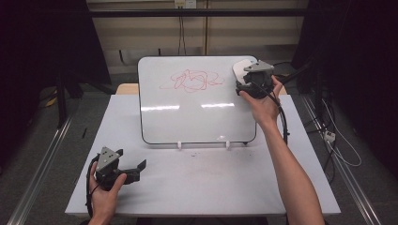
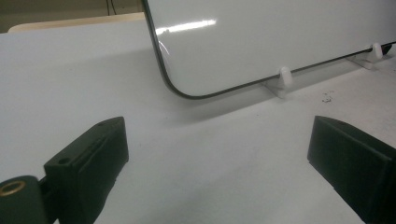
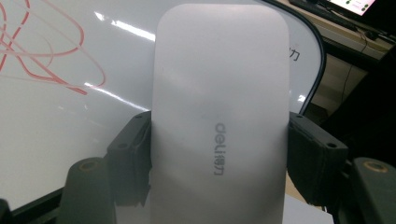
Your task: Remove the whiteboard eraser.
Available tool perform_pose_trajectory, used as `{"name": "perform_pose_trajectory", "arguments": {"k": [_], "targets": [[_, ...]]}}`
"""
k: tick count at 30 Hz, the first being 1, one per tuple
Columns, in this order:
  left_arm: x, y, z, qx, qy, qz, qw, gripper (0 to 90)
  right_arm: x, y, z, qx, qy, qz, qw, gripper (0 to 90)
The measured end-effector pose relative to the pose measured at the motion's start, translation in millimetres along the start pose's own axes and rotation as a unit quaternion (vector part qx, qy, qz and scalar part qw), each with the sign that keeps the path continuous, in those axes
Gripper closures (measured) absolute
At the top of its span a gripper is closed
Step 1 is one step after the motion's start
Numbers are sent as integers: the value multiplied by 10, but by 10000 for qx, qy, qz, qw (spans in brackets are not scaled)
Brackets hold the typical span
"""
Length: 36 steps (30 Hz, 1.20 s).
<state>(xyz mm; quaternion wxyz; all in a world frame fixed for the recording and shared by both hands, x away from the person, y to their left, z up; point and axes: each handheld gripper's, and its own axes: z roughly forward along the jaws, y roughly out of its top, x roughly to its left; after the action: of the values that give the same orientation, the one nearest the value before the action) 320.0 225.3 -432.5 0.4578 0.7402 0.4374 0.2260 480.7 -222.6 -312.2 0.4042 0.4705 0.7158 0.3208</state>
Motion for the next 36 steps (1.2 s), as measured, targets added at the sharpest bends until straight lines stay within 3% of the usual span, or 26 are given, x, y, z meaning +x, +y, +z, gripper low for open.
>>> {"name": "perform_pose_trajectory", "arguments": {"k": [4,10,21,26,36], "targets": [[-10,4,6,5,-11,5,10000,52,-2,2,-12,1,9,25,10000,315],[-17,3,21,42,-27,-2,10000,52,-60,-2,-36,-10,215,111,9997,316],[-11,2,16,37,-15,10,10000,52,-171,-28,-93,-184,616,498,9967,316],[-16,2,13,28,-18,12,10000,52,-163,-3,-190,-303,632,428,9966,316],[23,-21,32,89,-48,-107,9999,52,-140,-145,-270,-486,719,458,9952,316]]}}
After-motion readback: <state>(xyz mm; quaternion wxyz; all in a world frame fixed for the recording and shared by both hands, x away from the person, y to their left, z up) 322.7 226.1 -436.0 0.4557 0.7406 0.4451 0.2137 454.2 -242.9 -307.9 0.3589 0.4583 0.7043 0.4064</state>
